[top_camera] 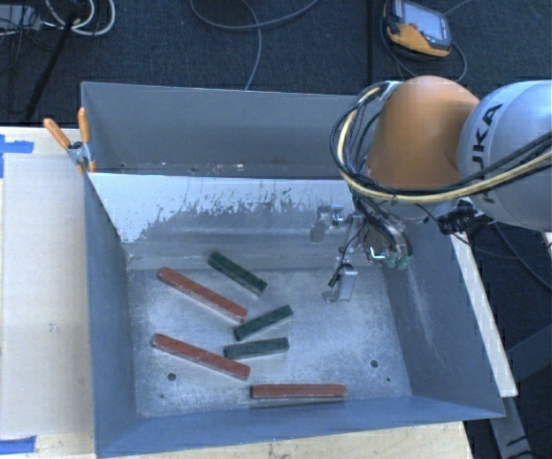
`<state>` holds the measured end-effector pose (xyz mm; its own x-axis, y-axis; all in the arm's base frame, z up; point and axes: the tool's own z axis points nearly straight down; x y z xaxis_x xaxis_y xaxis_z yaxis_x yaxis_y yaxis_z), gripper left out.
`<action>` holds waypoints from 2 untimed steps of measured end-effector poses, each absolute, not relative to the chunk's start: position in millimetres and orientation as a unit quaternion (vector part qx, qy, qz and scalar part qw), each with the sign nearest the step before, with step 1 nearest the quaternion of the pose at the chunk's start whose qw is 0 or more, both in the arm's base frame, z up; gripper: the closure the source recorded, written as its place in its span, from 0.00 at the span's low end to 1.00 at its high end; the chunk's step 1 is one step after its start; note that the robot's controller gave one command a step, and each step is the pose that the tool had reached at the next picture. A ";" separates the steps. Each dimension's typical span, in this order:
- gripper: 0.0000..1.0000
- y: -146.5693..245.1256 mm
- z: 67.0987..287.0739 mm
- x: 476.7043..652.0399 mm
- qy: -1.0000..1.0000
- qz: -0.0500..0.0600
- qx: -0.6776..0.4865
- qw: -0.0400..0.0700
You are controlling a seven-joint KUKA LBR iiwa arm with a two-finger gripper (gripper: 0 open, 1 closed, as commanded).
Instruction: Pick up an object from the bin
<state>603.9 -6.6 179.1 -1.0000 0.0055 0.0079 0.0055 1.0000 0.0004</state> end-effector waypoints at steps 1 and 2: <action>0.00 41.8 74.8 585.1 -0.997 -0.001 0.081 0.004; 0.00 24.5 69.3 543.1 -0.996 0.000 0.094 0.002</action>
Offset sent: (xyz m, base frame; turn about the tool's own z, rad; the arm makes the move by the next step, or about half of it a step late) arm -0.0165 0.0466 -0.0998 -0.1660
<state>543.1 24.5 69.3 -0.9825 -0.1862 0.0035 -0.1862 0.9825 0.0008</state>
